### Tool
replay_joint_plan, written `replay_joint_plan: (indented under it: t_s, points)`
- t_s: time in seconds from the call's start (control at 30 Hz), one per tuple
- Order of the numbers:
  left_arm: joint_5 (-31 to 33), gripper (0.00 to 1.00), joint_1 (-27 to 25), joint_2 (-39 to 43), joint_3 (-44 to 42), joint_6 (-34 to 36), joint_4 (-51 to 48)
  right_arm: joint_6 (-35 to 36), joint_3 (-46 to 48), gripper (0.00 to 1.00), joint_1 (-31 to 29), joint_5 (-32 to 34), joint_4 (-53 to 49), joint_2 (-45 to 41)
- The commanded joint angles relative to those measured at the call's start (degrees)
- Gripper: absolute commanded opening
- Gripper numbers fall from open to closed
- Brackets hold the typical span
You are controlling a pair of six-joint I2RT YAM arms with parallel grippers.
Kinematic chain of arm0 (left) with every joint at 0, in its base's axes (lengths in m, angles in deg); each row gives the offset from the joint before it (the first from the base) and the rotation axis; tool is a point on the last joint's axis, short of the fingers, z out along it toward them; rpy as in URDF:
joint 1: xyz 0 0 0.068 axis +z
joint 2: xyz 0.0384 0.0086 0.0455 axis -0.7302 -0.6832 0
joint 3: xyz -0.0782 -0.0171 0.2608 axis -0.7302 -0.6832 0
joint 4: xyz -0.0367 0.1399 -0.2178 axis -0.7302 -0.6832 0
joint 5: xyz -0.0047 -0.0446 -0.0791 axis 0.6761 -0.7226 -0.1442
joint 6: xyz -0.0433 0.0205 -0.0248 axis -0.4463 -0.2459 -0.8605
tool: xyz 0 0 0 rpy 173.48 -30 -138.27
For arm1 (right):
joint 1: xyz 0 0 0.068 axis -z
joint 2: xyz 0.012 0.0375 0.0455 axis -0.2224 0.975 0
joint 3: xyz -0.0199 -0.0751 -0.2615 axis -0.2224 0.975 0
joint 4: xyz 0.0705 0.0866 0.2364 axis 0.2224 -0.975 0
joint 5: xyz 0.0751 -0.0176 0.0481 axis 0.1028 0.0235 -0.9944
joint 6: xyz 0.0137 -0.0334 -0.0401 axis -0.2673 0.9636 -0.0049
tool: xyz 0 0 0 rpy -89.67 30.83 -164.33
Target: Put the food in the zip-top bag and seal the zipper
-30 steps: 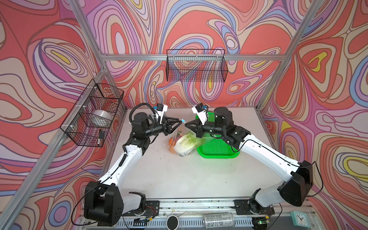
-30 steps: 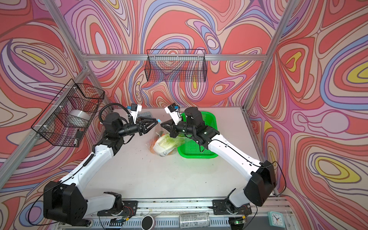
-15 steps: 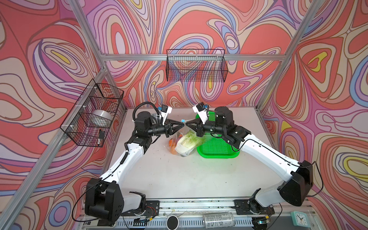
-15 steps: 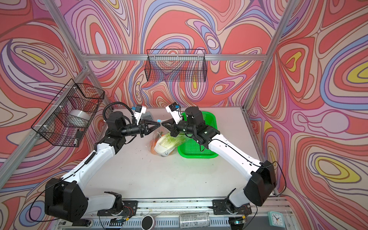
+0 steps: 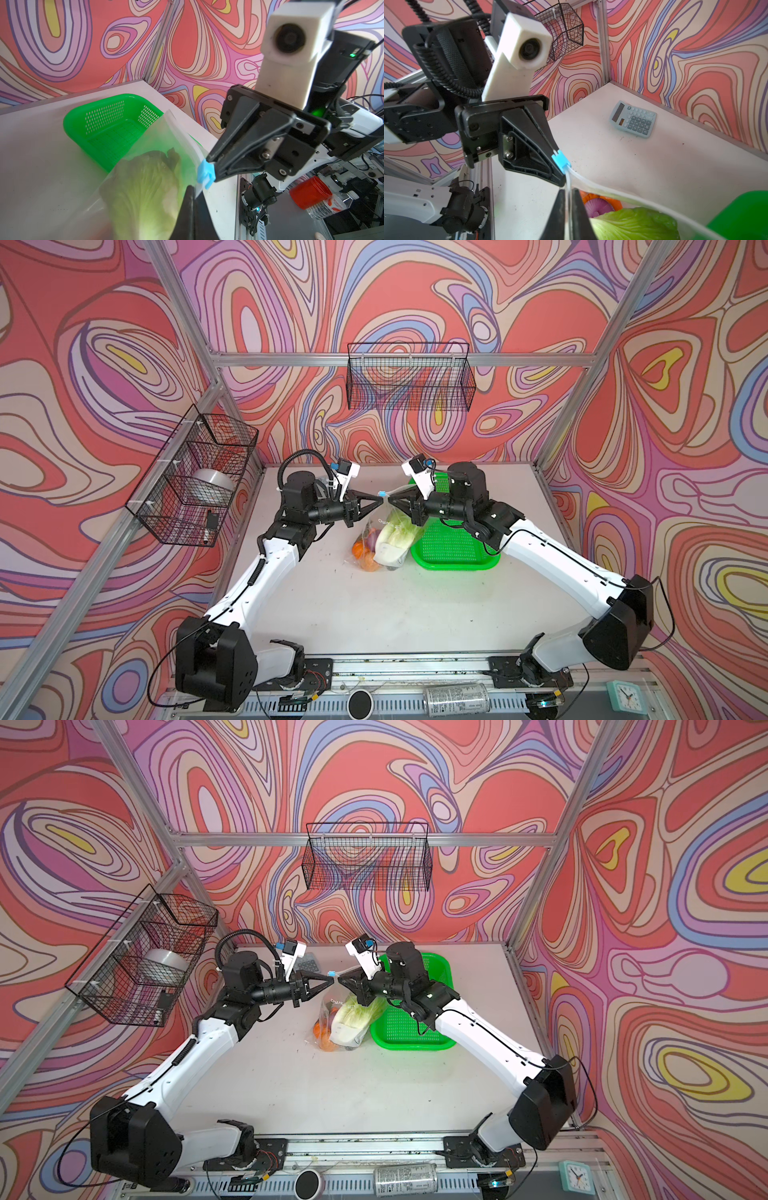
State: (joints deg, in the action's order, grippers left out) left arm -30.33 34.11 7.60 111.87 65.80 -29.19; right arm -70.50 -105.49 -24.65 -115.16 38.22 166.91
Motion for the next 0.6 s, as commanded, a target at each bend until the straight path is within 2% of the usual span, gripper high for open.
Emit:
replay_joint_plan:
  t_s: [0.0, 0.03, 0.1, 0.33, 0.57]
  points:
    - [0.7, 0.0, 0.0, 1.3, 3.5, 4.5, -3.8, 3.6, -4.0, 0.39, 1.3, -3.5, -3.2, -0.9]
    - [0.6, 0.0, 0.0, 1.1, 4.4, 6.0, -5.8, 5.1, -4.9, 0.45, 1.8, -4.7, -4.2, -0.9]
    - [0.2, 0.0, 0.0, 0.6, 6.2, 8.4, -9.5, 8.7, -6.4, 0.48, 2.8, -6.4, -5.8, -0.4]
    - [-0.3, 0.0, -0.2, 0.3, 7.4, 10.1, -12.0, 15.6, -14.6, 0.48, 6.6, -22.3, -10.2, 7.0]
    - [0.0, 0.0, -0.2, 0.2, 7.3, 11.0, -12.7, 19.1, -16.2, 0.48, 6.6, -26.2, -8.6, 11.5]
